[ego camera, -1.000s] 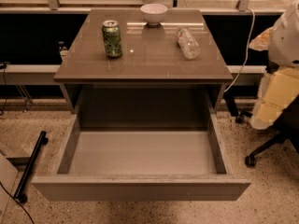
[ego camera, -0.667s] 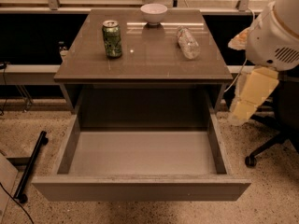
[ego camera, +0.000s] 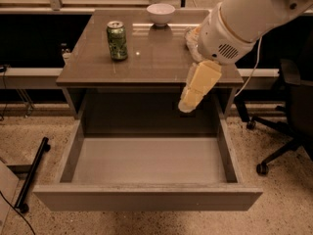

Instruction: Place green can into top drawer

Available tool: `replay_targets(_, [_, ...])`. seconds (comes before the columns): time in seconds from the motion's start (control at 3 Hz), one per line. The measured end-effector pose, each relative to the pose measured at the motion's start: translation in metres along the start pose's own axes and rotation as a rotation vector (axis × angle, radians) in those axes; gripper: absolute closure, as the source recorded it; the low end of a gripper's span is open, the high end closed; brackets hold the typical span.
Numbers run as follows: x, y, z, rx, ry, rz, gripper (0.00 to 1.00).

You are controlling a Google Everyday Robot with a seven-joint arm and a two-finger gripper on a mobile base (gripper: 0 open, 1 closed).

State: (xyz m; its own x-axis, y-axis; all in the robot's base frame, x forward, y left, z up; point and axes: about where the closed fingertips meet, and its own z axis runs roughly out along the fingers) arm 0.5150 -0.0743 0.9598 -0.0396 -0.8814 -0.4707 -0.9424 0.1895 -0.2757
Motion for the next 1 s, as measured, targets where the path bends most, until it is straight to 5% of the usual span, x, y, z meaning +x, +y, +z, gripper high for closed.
replay_targets(0.67, [-0.004,-0.003,0.002,0.019,-0.018,0.015,0.00])
replay_targets(1.0, [-0.027,-0.021,0.015,0.071,-0.096,0.022,0.00])
